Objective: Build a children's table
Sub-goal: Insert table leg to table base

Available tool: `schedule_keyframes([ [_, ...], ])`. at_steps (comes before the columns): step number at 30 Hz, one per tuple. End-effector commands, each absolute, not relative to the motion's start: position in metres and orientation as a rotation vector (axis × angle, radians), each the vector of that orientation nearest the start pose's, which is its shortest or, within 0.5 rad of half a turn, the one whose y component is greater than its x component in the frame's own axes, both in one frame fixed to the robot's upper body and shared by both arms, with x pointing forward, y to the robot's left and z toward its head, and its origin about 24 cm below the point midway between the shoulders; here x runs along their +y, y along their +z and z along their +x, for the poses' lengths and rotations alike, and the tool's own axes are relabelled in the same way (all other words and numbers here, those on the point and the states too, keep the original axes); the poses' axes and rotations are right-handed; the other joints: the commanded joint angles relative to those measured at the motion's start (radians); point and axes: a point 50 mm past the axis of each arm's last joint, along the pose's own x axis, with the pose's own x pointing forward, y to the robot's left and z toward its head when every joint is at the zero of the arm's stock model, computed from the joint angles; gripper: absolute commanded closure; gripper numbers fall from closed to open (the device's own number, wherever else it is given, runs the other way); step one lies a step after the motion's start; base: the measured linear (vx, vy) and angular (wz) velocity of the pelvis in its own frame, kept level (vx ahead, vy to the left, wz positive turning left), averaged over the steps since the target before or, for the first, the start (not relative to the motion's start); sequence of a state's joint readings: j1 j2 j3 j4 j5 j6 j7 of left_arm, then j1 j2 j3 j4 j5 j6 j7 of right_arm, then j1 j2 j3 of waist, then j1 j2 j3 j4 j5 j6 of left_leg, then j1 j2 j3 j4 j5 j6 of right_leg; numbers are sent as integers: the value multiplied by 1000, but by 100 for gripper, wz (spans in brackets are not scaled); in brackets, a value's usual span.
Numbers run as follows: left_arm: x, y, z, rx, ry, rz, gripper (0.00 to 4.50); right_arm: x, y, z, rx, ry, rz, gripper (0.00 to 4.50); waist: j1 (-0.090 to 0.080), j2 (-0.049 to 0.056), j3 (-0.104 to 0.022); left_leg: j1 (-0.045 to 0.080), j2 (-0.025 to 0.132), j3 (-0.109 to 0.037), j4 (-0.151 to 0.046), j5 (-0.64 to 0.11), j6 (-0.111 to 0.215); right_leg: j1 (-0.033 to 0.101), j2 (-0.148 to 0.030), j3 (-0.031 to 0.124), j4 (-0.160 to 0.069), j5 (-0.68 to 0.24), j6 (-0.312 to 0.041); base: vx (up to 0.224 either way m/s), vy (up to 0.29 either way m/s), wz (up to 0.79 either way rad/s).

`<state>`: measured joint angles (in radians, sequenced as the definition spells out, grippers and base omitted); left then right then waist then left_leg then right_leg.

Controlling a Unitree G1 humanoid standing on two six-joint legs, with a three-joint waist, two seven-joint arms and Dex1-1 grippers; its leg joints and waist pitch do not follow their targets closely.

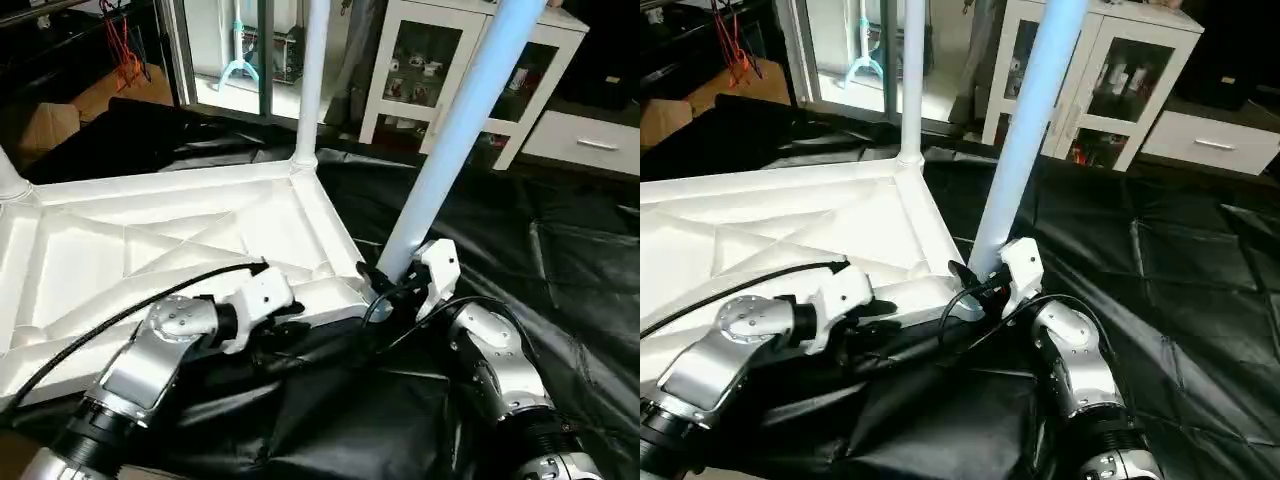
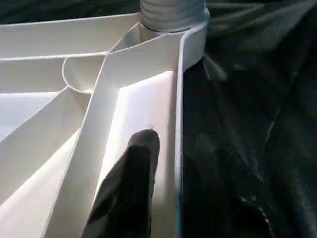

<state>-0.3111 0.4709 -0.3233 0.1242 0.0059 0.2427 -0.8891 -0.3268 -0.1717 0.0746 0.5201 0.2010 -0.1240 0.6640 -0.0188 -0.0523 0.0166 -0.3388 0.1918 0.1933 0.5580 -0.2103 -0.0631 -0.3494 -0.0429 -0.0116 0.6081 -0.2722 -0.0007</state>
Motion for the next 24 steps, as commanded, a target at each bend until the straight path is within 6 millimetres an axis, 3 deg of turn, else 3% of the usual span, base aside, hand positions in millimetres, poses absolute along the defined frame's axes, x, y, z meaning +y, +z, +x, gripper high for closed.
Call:
schedule_keyframes([
  [1,143,50,283,364,-1046,519,267,-146,-38,266,443,677,34,260,-3,33,9,6,56,-35,-88,-428,-59,-28,-77,49,-103,-232,-146,0,0,0],
  [8,147,40,278,448,-1100,555,219,-146,-38,266,443,684,31,260,-4,34,9,6,58,-37,-90,-435,-63,-30,-78,50,-106,-259,-138,0,0,0],
  [9,148,38,277,466,-1110,561,259,-146,-38,266,442,685,30,260,-4,34,9,5,58,-37,-90,-435,-63,-30,-78,50,-105,-259,-137,0,0,0],
  [13,154,31,278,533,-1105,604,253,-146,-38,266,443,687,29,260,-4,33,10,6,57,-36,-89,-435,-62,-31,-80,52,-107,-270,-135,0,0,0],
  [16,158,30,279,560,-1099,625,300,-146,-38,266,443,688,28,260,-3,34,10,6,57,-37,-89,-438,-62,-31,-81,52,-108,-288,-133,0,0,0],
  [19,163,31,282,609,-1080,626,309,-146,-37,266,442,687,28,260,-3,37,9,6,57,-37,-90,-432,-63,-31,-81,53,-108,-290,-135,0,0,0],
  [21,164,32,282,625,-1085,614,340,-146,-37,266,440,685,28,260,-4,36,10,6,57,-37,-90,-433,-62,-31,-81,52,-109,-293,-137,0,0,0],
  [24,164,32,282,629,-1094,608,342,-146,-37,266,439,683,28,260,-3,37,10,5,56,-35,-89,-419,-57,-29,-82,53,-109,-290,-140,0,0,0],
])
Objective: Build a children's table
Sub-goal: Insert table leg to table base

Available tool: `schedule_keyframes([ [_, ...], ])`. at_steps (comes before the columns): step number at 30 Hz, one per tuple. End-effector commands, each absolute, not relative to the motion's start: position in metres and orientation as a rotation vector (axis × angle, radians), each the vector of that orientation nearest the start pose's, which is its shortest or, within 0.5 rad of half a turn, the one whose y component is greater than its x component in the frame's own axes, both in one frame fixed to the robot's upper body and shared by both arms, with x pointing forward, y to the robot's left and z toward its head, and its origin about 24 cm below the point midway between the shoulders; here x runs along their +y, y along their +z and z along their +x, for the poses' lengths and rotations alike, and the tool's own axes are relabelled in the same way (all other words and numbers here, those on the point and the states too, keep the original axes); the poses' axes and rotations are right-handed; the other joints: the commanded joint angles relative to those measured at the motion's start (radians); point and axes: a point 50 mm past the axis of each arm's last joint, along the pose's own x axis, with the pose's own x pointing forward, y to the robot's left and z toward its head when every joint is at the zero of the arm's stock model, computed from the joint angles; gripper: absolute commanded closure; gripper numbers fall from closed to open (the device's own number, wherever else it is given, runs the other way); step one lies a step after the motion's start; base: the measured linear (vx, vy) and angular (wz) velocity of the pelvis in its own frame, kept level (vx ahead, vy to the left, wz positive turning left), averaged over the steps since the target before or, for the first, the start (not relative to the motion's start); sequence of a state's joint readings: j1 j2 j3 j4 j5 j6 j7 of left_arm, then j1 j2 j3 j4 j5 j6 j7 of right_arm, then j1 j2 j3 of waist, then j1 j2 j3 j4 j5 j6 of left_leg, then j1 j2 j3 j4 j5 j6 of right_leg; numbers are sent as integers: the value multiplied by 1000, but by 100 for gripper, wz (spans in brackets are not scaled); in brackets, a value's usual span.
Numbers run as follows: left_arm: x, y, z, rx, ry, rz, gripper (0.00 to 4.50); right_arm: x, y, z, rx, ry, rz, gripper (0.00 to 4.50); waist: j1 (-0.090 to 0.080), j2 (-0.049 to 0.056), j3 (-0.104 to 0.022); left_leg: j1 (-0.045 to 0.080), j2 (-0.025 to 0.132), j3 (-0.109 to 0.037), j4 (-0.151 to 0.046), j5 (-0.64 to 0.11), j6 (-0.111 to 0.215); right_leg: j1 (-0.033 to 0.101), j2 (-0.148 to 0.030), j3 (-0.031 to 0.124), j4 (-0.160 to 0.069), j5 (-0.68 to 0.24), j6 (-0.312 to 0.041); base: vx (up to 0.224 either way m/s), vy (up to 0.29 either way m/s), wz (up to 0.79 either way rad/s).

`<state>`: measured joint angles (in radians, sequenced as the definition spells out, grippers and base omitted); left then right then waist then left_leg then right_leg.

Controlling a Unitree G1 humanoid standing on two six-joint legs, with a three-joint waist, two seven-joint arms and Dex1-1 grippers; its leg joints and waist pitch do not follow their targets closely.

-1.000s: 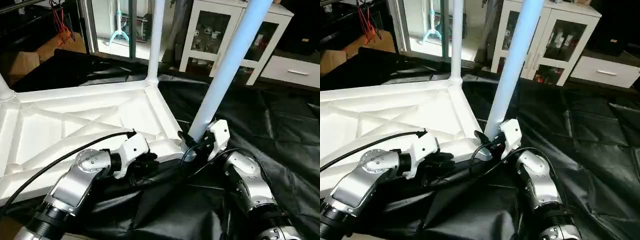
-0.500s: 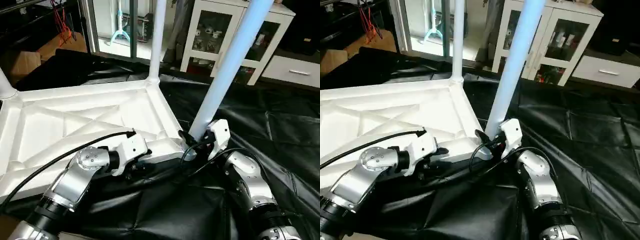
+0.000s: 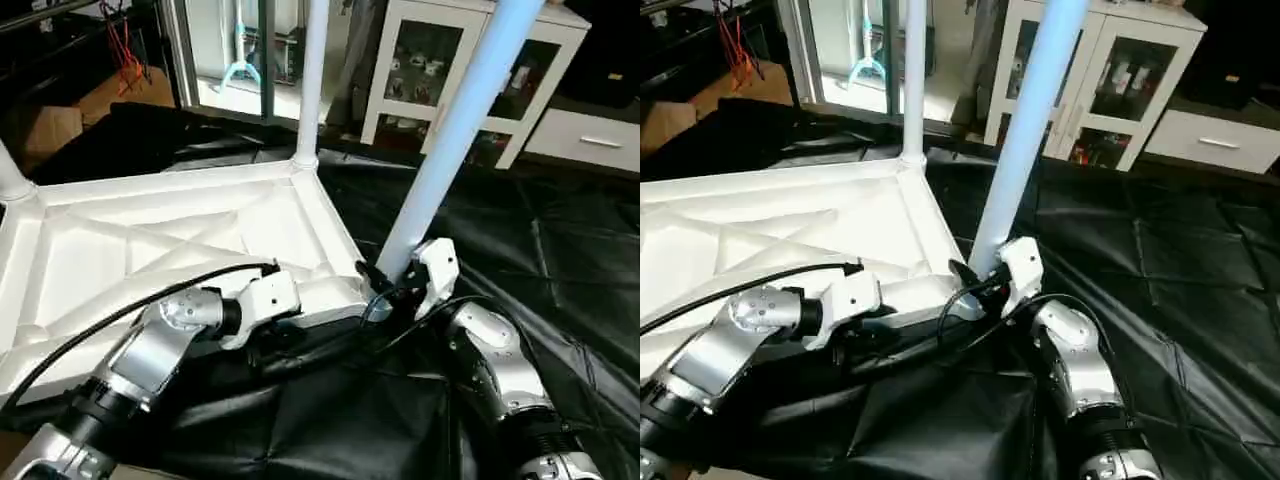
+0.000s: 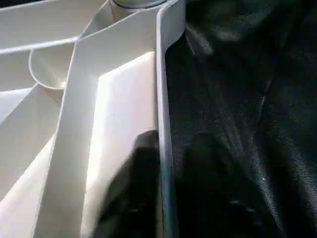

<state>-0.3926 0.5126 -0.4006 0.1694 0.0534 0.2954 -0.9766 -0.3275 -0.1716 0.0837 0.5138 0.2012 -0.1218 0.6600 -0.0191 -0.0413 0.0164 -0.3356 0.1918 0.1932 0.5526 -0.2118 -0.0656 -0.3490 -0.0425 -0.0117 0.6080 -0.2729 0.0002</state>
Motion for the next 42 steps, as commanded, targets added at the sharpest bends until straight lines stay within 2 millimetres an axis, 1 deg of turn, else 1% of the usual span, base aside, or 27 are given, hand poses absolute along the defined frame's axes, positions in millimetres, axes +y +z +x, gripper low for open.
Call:
schedule_keyframes([
  [1,164,32,282,629,-1094,608,358,-146,-37,266,439,683,28,260,-3,26,10,1,56,-36,-84,-417,-53,-29,-82,53,-109,-291,-141,0,0,0],
  [2,164,32,282,633,-1097,603,374,-146,-37,266,438,683,28,260,-4,26,11,1,56,-36,-84,-419,-51,-29,-82,53,-110,-298,-140,0,0,0],
  [3,163,32,281,634,-1101,595,379,-146,-37,266,437,682,28,260,-4,26,11,0,56,-36,-84,-418,-51,-28,-82,53,-109,-301,-139,0,0,0],
  [5,163,32,281,636,-1104,593,380,-146,-37,266,437,682,27,260,-3,29,10,2,56,-35,-83,-413,-49,-30,-82,54,-110,-299,-142,0,0,0],
  [6,163,32,281,638,-1104,593,403,-146,-37,266,437,682,26,260,-4,28,11,2,56,-35,-84,-413,-49,-30,-82,54,-110,-300,-143,0,0,0],
  [7,163,32,281,640,-1103,592,403,-147,-37,267,437,682,26,260,-4,29,11,1,56,-36,-84,-412,-50,-29,-81,53,-110,-298,-143,0,0,0],
  [8,163,32,281,640,-1102,592,415,-147,-37,267,437,682,26,260,-5,29,11,1,57,-36,-85,-412,-51,-29,-80,53,-109,-293,-143,0,0,0],
  [9,164,32,280,641,-1103,592,415,-147,-37,266,437,683,23,260,-5,27,10,-1,56,-36,-85,-406,-50,-27,-80,52,-108,-282,-144,0,0,0],
  [12,165,32,280,641,-1102,592,428,-147,-37,266,437,684,21,260,-6,29,9,0,56,-36,-85,-399,-49,-26,-80,53,-107,-269,-146,0,0,0],
  [14,165,32,279,643,-1107,594,447,-147,-37,266,437,687,18,260,-5,29,9,0,56,-35,-84,-391,-48,-25,-80,53,-106,-250,-150,0,0,0],
  [15,165,32,279,643,-1107,594,450,-147,-37,266,437,687,18,260,-6,30,9,-1,56,-34,-84,-383,-48,-24,-79,53,-104,-231,-154,0,0,0],
  [17,164,31,278,643,-1111,596,450,-146,-37,266,436,690,17,260,-5,30,9,0,56,-33,-84,-383,-47,-24,-79,53,-105,-230,-156,0,0,0],
  [21,161,28,274,645,-1123,592,450,-145,-37,266,432,693,16,260,-5,30,10,1,56,-34,-84,-393,-47,-24,-80,54,-107,-258,-155,0,0,0],
  [28,158,25,271,644,-1123,579,450,-145,-37,267,424,679,15,260,-5,29,8,1,56,-34,-83,-395,-45,-26,-80,55,-108,-274,-148,0,0,0],
  [29,155,27,272,637,-1109,560,450,-145,-37,269,415,649,13,260,-6,28,9,1,57,-33,-84,-393,-46,-25,-80,55,-107,-271,-150,0,0,0],
  [30,149,30,275,624,-1081,524,450,-146,-37,272,404,579,10,260,-5,28,10,1,57,-33,-84,-393,-48,-26,-81,55,-108,-277,-150,0,0,0],
  [32,145,32,278,614,-1060,509,450,-146,-38,275,403,520,11,260,-6,29,9,2,57,-32,-84,-388,-54,-28,-82,55,-108,-282,-151,0,0,0],
  [33,139,33,281,601,-1030,490,450,-147,-40,278,406,438,11,260,-5,28,9,3,55,-33,-83,-389,-56,-28,-82,55,-109,-294,-149,0,0,0],
  [34,130,35,286,589,-988,455,450,-148,-42,282,419,313,40,260,-8,24,7,3,57,-32,-84,-371,-63,-28,-84,57,-107,-292,-152,0,0,0],
  [35,130,35,286,589,-988,455,450,-148,-42,282,419,313,40,260,-6,26,4,3,54,-33,-82,-361,-68,-26,-82,55,-106,-286,-151,0,0,0],
  [36,114,39,295,574,-907,387,450,-149,-46,287,444,123,97,260,-5,26,2,3,55,-33,-81,-352,-68,-24,-81,55,-104,-265,-148,0,0,0],
  [37,104,41,300,560,-850,347,450,-149,-46,290,456,28,129,260,-3,32,-2,7,53,-28,-78,-318,-76,-22,-80,55,-98,-192,-157,0,0,0],
  [38,100,42,302,554,-827,332,450,-149,-47,291,460,-4,140,260,-3,32,-2,7,53,-28,-78,-318,-76,-22,-80,55,-98,-192,-157,0,0,0],
  [39,88,44,305,548,-800,297,450,-147,-46,294,463,-55,151,260,-1,27,-5,5,51,-24,-73,-281,-73,-16,-78,54,-94,-120,-162,0,0,0],
  [40,84,45,306,547,-800,288,450,-146,-45,295,462,-61,150,260,10,26,-9,0,44,-19,-64,-218,-54,-4,-74,52,-86,-10,-159,0,0,0],
  [41,76,46,307,537,-800,279,450,-144,-43,298,453,-65,139,260,12,27,-10,-3,43,-18,-62,-194,-47,0,-74,52,-83,33,-156,0,0,0],
  [42,69,47,307,530,-800,272,450,-142,-41,300,446,-70,129,260,20,27,-12,-5,40,-18,-58,-153,-36,7,-72,50,-78,115,-148,0,0,0],
])
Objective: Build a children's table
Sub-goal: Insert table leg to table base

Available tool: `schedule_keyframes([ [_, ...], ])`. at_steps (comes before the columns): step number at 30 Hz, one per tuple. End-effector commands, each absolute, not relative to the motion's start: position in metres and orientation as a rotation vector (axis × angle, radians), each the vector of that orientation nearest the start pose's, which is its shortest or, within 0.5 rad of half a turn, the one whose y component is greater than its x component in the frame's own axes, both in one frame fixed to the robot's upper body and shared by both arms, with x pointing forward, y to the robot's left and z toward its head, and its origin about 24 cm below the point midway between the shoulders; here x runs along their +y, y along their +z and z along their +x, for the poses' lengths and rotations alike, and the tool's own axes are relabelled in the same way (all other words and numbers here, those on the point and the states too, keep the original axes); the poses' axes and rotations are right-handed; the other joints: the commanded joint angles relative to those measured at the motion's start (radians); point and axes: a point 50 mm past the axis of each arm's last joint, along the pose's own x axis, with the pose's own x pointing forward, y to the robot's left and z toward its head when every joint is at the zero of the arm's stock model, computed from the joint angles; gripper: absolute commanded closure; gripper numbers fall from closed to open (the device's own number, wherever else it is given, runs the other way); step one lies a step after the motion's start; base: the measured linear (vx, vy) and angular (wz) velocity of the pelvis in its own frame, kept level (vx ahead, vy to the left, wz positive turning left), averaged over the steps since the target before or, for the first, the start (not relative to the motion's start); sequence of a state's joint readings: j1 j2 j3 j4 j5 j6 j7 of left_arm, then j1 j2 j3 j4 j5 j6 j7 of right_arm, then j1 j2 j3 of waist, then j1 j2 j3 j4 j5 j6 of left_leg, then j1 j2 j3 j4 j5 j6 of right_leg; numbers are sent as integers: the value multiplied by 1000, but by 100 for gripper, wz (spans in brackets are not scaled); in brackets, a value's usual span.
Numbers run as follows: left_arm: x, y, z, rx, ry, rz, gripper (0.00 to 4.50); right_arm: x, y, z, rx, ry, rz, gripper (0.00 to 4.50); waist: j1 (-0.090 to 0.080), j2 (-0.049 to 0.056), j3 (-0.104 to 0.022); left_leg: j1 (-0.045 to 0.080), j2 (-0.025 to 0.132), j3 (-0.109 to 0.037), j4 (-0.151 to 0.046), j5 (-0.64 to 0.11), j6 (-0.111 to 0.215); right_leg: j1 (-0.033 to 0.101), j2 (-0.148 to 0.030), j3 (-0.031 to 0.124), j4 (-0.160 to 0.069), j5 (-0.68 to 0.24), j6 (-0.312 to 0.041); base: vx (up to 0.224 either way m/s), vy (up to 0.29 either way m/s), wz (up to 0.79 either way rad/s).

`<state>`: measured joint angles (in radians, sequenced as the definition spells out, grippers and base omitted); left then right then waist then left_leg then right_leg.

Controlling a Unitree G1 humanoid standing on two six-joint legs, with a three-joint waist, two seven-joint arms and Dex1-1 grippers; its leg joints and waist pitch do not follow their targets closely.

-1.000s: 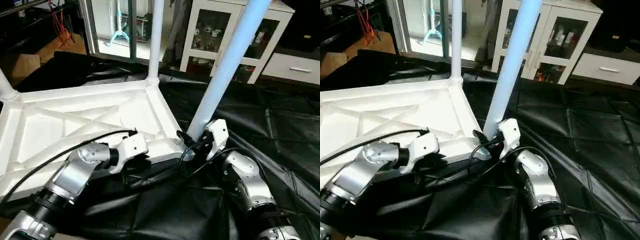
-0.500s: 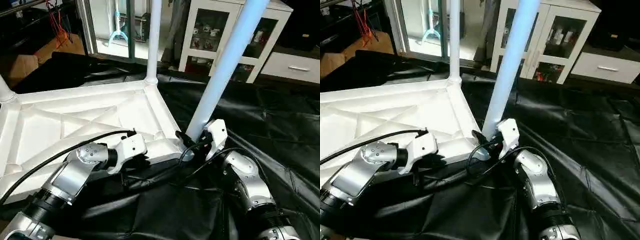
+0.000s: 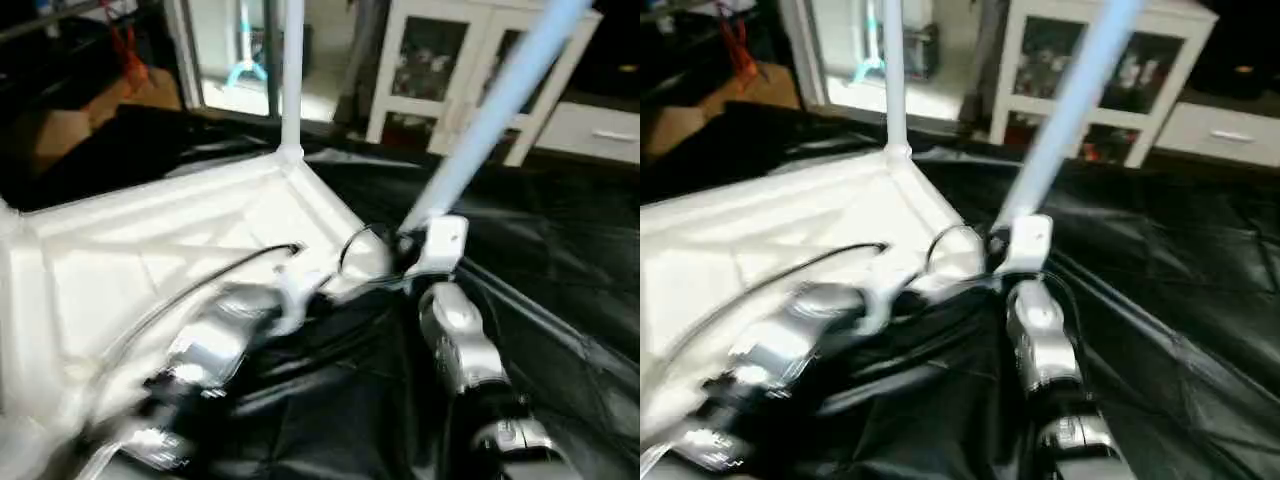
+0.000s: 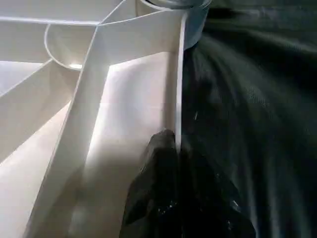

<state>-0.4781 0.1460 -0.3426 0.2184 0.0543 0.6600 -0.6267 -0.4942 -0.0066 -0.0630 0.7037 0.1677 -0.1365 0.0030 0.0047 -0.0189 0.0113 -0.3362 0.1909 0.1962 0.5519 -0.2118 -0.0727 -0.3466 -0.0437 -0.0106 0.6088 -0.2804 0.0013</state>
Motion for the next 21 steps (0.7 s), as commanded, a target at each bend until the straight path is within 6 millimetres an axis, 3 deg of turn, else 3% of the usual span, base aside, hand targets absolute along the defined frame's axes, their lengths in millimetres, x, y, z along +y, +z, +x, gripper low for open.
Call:
schedule_keyframes([
  [1,65,47,308,525,-796,272,450,-140,-40,301,440,-70,120,260,-4,2,-6,-6,40,-20,-56,-138,-24,7,-70,49,-76,157,-147,0,0,0],
  [4,60,48,309,522,-794,270,450,-138,-39,302,434,-63,106,260,4,4,-8,-5,38,-22,-52,-109,-13,12,-68,46,-71,246,-123,0,0,0],
  [9,68,45,307,552,-786,280,450,-135,-39,304,423,-57,95,260,1,9,-6,-5,42,-26,-60,-185,-36,10,-70,41,-78,115,-114,0,0,0],
  [15,81,41,305,572,-781,294,450,-135,-39,304,414,-38,115,260,-7,8,-8,-10,41,-26,-57,-157,-25,16,-71,41,-73,175,-125,0,0,0],
  [16,85,40,303,575,-798,300,450,-134,-38,304,412,-17,123,260,-7,3,-7,-9,41,-25,-56,-156,-21,14,-69,40,-74,174,-124,0,0,0],
  [17,86,40,302,578,-799,300,450,-134,-38,305,411,-9,124,260,-8,7,-7,-9,42,-26,-57,-162,-16,12,-70,39,-74,160,-126,0,0,0],
  [20,86,40,299,566,-861,301,450,-128,-37,306,422,82,139,260,-11,6,-6,-12,42,-26,-57,-167,-10,13,-71,40,-76,137,-134,0,0,0],
  [21,87,42,293,549,-943,299,450,-119,-37,305,454,227,166,260,-15,7,-6,-12,44,-26,-57,-163,-10,14,-71,40,-75,137,-140,0,0,0],
])
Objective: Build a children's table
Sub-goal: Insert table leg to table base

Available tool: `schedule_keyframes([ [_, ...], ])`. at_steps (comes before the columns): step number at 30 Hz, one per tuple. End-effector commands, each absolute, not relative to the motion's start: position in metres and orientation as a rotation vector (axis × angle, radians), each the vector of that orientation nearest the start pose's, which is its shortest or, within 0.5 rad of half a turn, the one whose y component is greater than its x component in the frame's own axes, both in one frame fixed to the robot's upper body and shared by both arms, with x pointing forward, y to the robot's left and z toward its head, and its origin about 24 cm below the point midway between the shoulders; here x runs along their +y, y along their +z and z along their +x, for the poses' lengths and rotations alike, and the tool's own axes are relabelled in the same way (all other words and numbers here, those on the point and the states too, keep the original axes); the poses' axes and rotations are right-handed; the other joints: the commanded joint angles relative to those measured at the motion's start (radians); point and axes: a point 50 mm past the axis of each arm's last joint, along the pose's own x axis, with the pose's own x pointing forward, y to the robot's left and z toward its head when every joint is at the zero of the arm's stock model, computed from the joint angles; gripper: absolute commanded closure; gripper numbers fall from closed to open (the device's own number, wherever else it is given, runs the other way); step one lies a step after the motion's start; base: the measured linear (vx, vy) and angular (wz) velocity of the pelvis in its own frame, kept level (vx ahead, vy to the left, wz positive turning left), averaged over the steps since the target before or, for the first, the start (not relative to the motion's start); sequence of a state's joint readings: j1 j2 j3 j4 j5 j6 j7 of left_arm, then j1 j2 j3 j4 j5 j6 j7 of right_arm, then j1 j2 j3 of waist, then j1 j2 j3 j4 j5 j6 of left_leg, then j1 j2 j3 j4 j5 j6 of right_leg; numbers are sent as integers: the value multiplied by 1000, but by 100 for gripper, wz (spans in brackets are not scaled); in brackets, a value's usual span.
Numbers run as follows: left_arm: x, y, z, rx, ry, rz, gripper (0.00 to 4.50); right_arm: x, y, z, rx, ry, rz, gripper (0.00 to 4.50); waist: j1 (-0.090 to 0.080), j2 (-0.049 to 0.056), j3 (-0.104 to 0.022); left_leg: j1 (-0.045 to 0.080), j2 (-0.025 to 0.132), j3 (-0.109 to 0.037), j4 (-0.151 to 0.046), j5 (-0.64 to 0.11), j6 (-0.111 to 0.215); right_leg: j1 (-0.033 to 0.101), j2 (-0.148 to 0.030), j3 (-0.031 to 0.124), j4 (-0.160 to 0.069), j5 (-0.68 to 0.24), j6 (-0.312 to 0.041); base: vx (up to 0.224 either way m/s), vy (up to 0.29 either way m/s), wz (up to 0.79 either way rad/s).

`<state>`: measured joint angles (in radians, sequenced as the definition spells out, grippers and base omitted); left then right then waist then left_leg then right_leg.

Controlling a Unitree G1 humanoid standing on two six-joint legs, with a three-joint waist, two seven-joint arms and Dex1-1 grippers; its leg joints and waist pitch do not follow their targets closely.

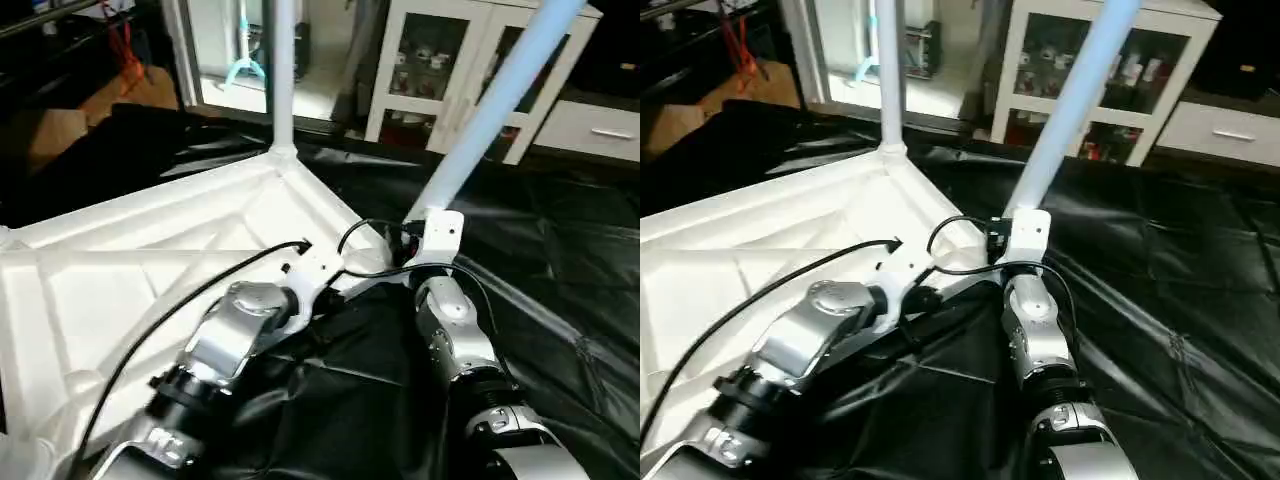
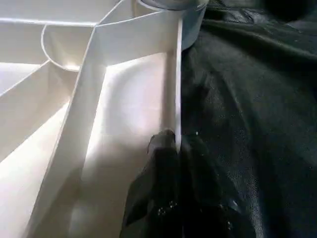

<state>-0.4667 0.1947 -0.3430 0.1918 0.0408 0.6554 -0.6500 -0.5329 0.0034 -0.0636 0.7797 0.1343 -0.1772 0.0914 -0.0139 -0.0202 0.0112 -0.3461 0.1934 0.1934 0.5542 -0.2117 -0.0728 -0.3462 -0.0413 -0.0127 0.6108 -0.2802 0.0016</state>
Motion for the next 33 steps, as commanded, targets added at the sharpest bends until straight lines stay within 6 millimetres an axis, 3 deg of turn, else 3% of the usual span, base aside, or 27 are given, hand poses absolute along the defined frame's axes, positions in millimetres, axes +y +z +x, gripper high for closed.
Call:
schedule_keyframes([
  [1,87,42,293,549,-943,299,450,-119,-37,305,454,227,166,260,-5,9,-5,-7,42,-26,-62,-181,2,16,-74,41,-77,118,-153,0,0,0],
  [2,87,42,293,549,-943,299,450,-119,-37,305,454,227,166,260,-6,11,-4,-3,44,-26,-62,-187,3,12,-75,41,-80,105,-158,0,0,0],
  [3,97,43,283,537,-1065,323,450,-114,-34,301,481,465,184,260,-10,8,-1,-9,42,-29,-63,-200,12,18,-73,40,-83,71,-163,0,0,0],
  [5,110,43,271,523,-1205,380,450,-118,-28,295,472,684,172,260,-12,8,0,-12,43,-32,-64,-220,25,17,-75,41,-88,35,-164,0,0,0],
  [6,127,41,264,556,-1256,425,450,-130,-25,287,479,831,161,260,-14,14,2,-7,48,-33,-66,-235,37,9,-78,45,-92,1,-175,0,0,0],
  [7,128,41,264,560,-1255,427,450,-130,-25,287,480,838,161,260,-13,15,-1,-6,48,-34,-64,-227,42,11,-77,44,-91,8,-180,0,0,0],
  [11,164,41,268,620,-1186,477,450,-164,-26,266,563,1056,121,260,0,17,-7,3,53,-30,-58,-130,56,15,-73,41,-74,169,-219,0,0,0],
  [12,169,42,270,621,-1170,480,450,-171,-27,261,586,1098,95,260,4,15,-8,7,51,-27,-51,-99,66,15,-71,41,-68,243,-233,0,0,0],
  [13,174,44,271,622,-1153,486,450,-179,-30,255,614,1136,59,260,7,7,-8,2,48,-25,-49,-75,78,20,-72,42,-63,294,-241,0,0,0],
  [15,177,45,273,622,-1139,490,450,-184,-31,252,629,1155,31,260,13,6,-7,1,46,-25,-49,-72,84,21,-73,40,-63,297,-238,0,0,0],
  [18,179,46,271,614,-1162,490,450,-189,-34,249,640,1156,2,260,16,3,-5,3,48,-28,-54,-115,61,21,-75,39,-69,186,-232,0,0,0],
  [20,178,45,270,613,-1170,487,450,-189,-35,248,634,1151,-12,260,14,4,-5,3,49,-28,-55,-114,54,20,-75,39,-69,159,-232,0,0,0],
  [29,172,43,266,616,-1216,471,450,-176,-43,239,646,1229,-84,260,14,5,-4,4,48,-29,-55,-114,50,20,-75,39,-71,141,-230,0,0,0],
  [30,172,43,266,618,-1218,473,450,-174,-44,237,663,1263,-110,260,14,6,-2,4,48,-29,-57,-125,47,20,-76,39,-73,124,-229,0,0,0],
  [33,172,43,266,620,-1220,475,450,-172,-45,237,677,1280,-127,260,11,4,7,9,49,-31,-66,-219,26,14,-79,41,-88,-43,-222,0,0,0],
])
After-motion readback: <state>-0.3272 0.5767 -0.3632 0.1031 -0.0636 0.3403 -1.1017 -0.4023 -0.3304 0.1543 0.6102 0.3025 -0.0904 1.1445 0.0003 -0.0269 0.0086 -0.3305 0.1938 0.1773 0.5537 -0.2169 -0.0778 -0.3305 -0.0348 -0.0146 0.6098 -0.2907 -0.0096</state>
